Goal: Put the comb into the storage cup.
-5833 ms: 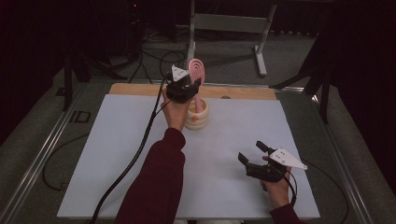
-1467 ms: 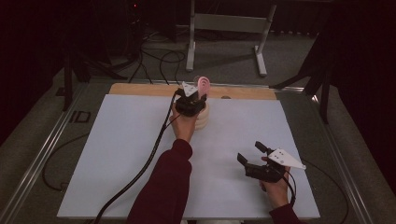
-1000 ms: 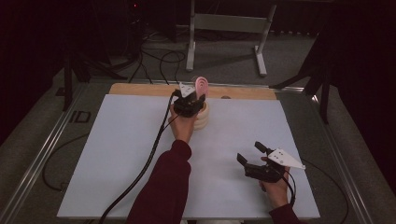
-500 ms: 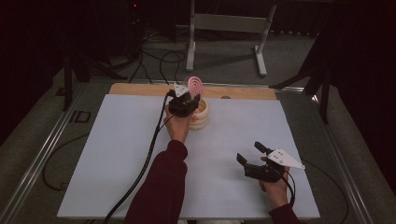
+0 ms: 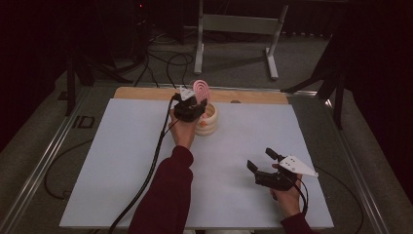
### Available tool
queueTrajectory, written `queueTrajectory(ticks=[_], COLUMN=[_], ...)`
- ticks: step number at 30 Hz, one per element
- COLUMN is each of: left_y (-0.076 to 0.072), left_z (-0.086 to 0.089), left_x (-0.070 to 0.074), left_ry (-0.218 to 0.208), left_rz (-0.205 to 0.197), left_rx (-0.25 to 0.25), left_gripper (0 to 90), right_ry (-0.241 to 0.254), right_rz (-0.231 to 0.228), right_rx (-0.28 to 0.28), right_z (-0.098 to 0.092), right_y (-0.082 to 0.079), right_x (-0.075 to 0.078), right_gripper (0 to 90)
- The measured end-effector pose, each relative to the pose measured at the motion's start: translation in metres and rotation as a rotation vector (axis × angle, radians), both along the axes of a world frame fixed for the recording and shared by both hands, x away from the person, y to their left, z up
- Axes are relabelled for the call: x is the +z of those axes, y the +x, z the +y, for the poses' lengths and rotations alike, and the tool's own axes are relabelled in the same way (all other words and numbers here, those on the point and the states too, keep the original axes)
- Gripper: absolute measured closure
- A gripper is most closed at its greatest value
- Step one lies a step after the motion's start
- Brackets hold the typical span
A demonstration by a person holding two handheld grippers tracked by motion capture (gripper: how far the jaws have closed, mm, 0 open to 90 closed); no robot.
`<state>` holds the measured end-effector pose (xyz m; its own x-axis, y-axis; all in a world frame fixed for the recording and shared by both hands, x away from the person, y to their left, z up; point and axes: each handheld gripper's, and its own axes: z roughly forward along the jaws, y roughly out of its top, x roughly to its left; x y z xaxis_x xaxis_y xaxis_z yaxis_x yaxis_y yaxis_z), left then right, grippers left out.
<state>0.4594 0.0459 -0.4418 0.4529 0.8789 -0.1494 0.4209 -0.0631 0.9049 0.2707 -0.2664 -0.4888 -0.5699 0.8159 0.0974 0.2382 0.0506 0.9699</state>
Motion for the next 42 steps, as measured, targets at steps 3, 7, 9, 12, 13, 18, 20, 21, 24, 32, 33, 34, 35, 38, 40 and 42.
queueTrajectory(ticks=[3, 7, 9, 12, 13, 18, 20, 21, 24, 32, 33, 34, 35, 38, 40, 42], left_y=[0.000, 0.001, 0.001, 0.002, 0.002, 0.002, 0.003, 0.003, 0.003, 0.003, 0.003, 0.003, 0.003, 0.004, 0.003, 0.003], left_z=[0.002, 0.005, 0.007, 0.009, 0.010, 0.012, 0.013, 0.013, 0.013, 0.017, 0.018, 0.019, 0.019, 0.020, 0.020, 0.021], left_x=[0.000, -0.001, -0.002, -0.003, -0.003, -0.003, -0.003, -0.003, -0.004, -0.006, -0.006, -0.006, -0.006, -0.007, -0.007, -0.008], left_ry=[0.004, -0.002, -0.003, 0.000, 0.000, 0.001, 0.005, 0.005, 0.006, 0.008, 0.009, 0.011, 0.011, 0.015, 0.013, 0.012], left_rz=[0.002, 0.011, 0.014, 0.019, 0.020, 0.027, 0.028, 0.029, 0.029, 0.036, 0.036, 0.039, 0.040, 0.041, 0.041, 0.041], left_rx=[-0.001, -0.001, 0.002, 0.006, 0.007, 0.009, 0.009, 0.008, 0.009, 0.017, 0.019, 0.019, 0.020, 0.019, 0.021, 0.023], left_gripper=[61.9, 61.7, 61.5, 61.1, 60.9, 60.7, 60.6, 60.6, 60.4, 59.5, 59.4, 59.3, 59.3, 59.1, 58.9, 58.6], right_ry=[0.000, -0.001, 0.000, -0.001, -0.002, -0.002, -0.002, -0.003, -0.003, -0.004, -0.003, -0.003, -0.003, -0.005, -0.005, -0.005], right_rz=[-0.001, 0.000, 0.001, 0.002, 0.001, 0.001, 0.001, 0.001, 0.004, 0.004, 0.004, 0.005, 0.007, 0.005, 0.006, 0.006], right_rx=[0.001, 0.001, 0.003, 0.004, 0.006, 0.007, 0.007, 0.007, 0.006, 0.007, 0.005, 0.005, 0.005, 0.007, 0.008, 0.007], right_z=[0.000, 0.000, 0.000, 0.001, 0.001, 0.001, 0.001, 0.001, 0.001, 0.001, 0.001, 0.001, 0.001, 0.001, 0.001, 0.001], right_y=[0.000, 0.000, 0.000, 0.000, 0.000, 0.000, 0.000, 0.000, 0.000, 0.000, 0.000, 0.000, 0.000, 0.000, 0.000, 0.000], right_x=[0.000, 0.000, 0.000, 0.000, 0.000, -0.001, -0.001, -0.001, -0.001, -0.001, -0.001, -0.001, -0.001, -0.001, -0.001, -0.001], right_gripper=[12.3, 12.3, 12.3, 12.3, 12.3, 12.3, 12.3, 12.3, 12.3, 12.3, 12.3, 12.3, 12.4, 12.3, 12.3, 12.3])
